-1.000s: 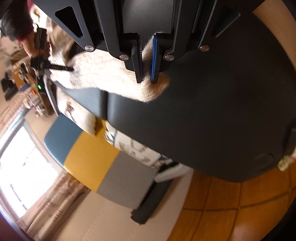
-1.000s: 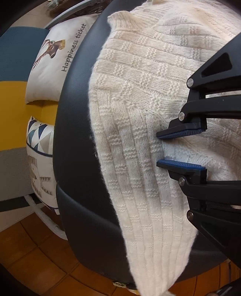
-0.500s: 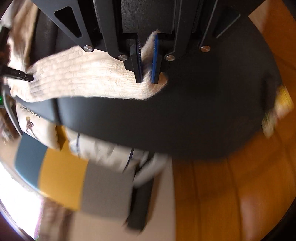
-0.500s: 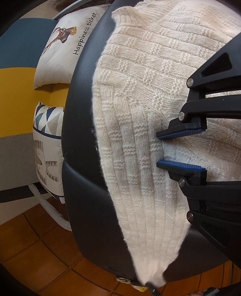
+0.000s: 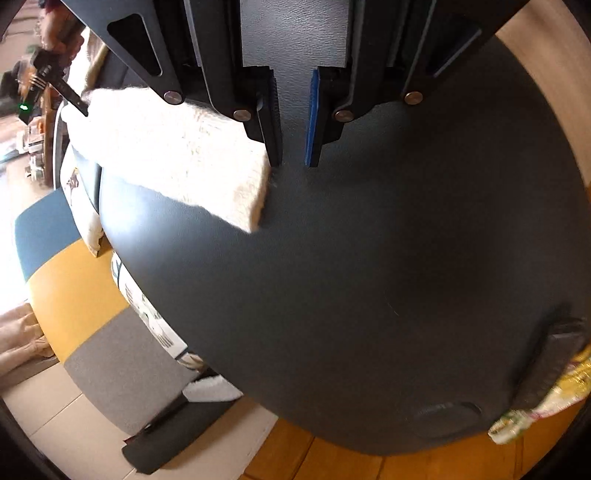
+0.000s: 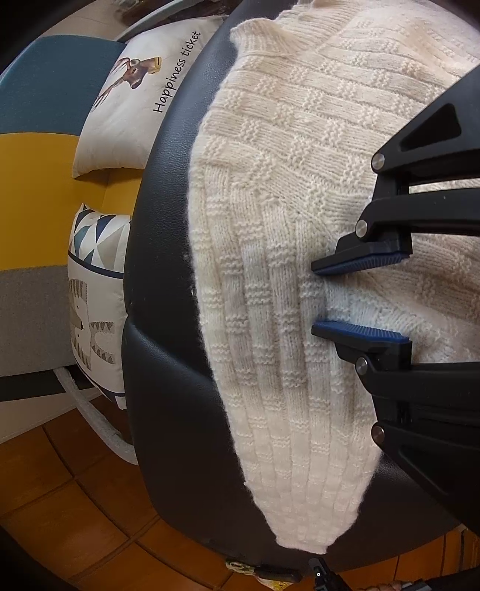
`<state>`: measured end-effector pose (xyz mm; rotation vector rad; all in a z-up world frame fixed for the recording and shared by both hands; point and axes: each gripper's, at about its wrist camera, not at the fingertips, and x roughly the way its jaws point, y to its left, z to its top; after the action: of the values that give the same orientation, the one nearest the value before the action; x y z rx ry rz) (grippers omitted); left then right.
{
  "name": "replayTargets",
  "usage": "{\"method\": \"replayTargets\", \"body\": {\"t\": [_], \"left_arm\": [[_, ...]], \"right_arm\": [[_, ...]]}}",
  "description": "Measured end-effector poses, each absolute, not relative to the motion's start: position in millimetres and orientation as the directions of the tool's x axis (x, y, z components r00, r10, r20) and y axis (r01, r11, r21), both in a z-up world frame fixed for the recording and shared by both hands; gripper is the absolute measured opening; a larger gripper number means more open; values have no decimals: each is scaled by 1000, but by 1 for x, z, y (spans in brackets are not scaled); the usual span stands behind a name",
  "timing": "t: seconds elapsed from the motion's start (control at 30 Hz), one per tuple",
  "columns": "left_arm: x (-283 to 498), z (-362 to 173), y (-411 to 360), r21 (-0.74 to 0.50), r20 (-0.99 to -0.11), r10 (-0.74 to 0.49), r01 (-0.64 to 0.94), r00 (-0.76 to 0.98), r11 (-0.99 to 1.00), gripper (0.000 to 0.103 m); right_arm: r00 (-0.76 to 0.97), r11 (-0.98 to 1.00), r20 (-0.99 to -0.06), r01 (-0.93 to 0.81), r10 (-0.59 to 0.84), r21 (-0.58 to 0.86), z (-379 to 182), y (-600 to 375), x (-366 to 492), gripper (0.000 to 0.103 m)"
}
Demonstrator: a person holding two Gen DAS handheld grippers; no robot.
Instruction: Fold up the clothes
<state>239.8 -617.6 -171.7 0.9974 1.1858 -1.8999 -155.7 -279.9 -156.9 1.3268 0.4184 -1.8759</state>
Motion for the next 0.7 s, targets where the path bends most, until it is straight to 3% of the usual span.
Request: {"method": "replayTargets", "body": {"t": [0.17,0.23,0.4,0.57,0.7], "left_arm": [[210,-180,-613,-379,-874,-146,838,-463,-393,19],[203,-177,-614,-317,-884,-200,856,-423,-408,10],[203,-169,-634,-233,-896,-280,902,-344,-363,5],[211,-147,-647,-250,-891,-301,921,-339,-298,5],[223,-117,-620,-328,-846,-306,879,-436,-345,11]], "right_arm": [[-136,-649,-902,739,-409,183,-156,-282,-158,27],[-136,-652,-902,735,-411,186,-156,-285,-159,27],[-141,-661,-899,725,-415,192,-155,-300,-155,27],[-111,-634,-876,733,-469,247,-138,-293,-153,28],[-75,-588,-829,740,-554,327,-114,-262,-146,28]]}}
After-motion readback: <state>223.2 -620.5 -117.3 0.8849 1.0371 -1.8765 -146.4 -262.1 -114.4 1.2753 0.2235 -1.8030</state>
